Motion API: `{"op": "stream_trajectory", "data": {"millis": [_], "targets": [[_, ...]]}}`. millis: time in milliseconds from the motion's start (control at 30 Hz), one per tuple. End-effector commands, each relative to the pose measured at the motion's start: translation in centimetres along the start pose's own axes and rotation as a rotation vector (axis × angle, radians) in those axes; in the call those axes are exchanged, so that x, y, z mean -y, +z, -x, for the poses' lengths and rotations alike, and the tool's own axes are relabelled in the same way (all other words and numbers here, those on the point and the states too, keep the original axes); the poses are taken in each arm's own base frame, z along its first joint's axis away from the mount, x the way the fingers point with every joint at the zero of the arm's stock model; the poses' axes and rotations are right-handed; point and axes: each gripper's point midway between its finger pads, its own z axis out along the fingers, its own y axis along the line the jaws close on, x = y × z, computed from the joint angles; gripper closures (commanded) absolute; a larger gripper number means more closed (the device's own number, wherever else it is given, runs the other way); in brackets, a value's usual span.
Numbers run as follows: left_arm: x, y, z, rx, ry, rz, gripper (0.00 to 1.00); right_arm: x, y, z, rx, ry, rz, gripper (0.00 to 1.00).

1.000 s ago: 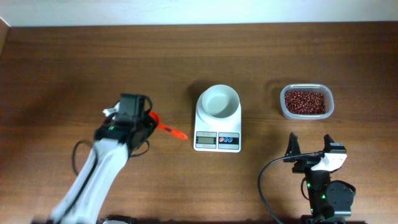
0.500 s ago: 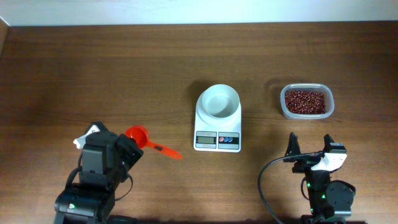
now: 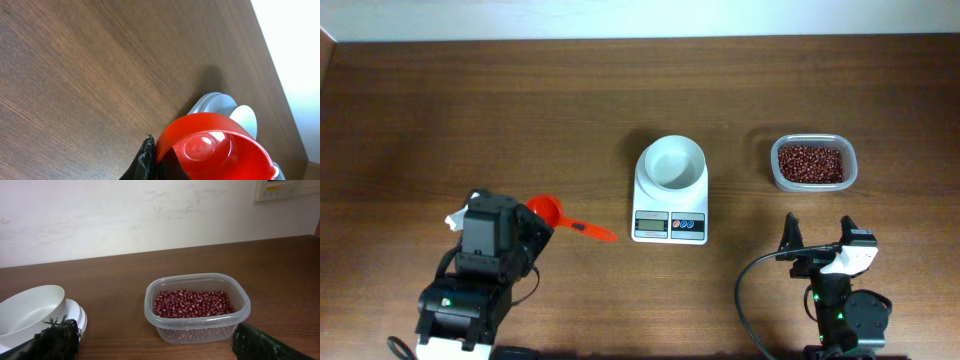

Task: Scoop and weigh 50g on scale
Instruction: 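Lift the orange scoop with the left gripper and pull it back, then bring the right gripper to the scoop and grasp it from the left gripper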

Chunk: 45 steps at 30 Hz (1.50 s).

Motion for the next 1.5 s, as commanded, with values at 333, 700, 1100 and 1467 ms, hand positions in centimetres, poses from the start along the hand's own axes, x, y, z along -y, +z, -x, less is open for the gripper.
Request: {"op": "stream_trajectory", "data": {"millis": [333, 700, 1100, 1467], "targets": [[-3.6, 0.0, -4.4, -0.205, -0.191, 0.174, 1.0, -4.0, -0.4, -0.3, -0.05, 0.318, 0.225, 0.01], [-2.0, 4.7, -7.8, -0.42, -0.236, 0.246, 1.0, -12.8, -5.7, -1.2, -0.433, 0.797, 0.747, 0.01], [1.5, 5.6, -8.8, -0.346, -0.071, 0.126, 1.0, -18.1, -3.0, 1.9, -0.795, 0.721, 0.768, 0.01], [2.1, 5.0, -11.2, -0.396, -0.028, 0.115, 1.0, -29.4, -3.0, -2.9, -0.87, 0.665, 0.842, 0.16]]}}
